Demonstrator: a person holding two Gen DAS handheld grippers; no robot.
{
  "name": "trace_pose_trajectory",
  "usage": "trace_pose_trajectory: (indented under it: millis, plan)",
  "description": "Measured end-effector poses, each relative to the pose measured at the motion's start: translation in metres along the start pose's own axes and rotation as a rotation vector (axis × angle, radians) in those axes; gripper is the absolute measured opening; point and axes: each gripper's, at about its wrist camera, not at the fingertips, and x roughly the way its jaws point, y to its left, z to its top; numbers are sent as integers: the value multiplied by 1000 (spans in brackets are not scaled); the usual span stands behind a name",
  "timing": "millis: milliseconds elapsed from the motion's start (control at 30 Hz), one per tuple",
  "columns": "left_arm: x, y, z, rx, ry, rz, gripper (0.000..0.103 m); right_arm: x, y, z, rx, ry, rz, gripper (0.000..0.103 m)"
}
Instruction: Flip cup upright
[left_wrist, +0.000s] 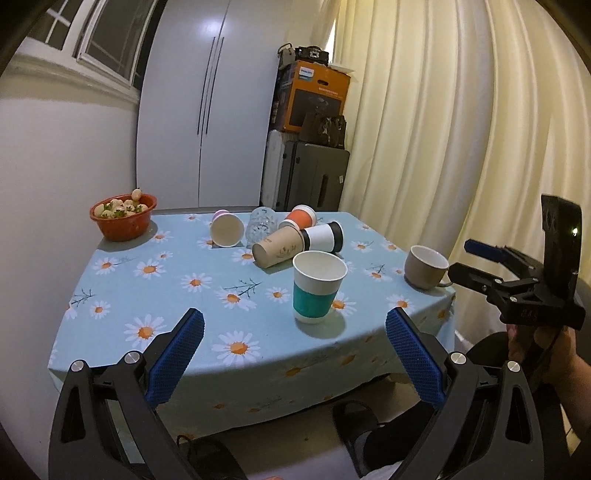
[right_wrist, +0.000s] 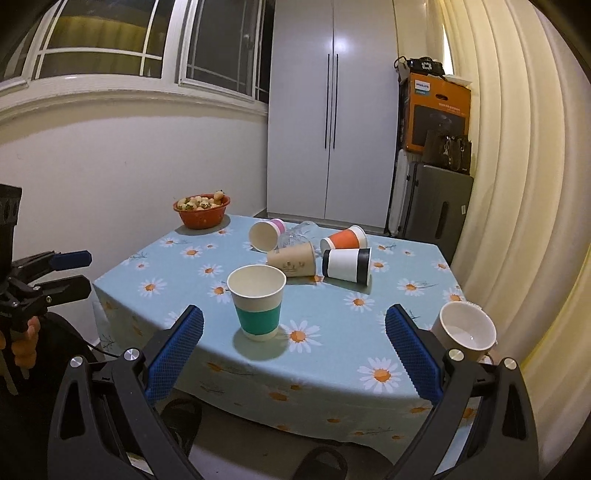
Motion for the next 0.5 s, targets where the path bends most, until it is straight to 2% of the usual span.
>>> trace_pose_trajectory:
  millis: [500]
  plan:
    - [6,-3,-1,11,20,8,96,9,4,-2,-13,32,-8,98]
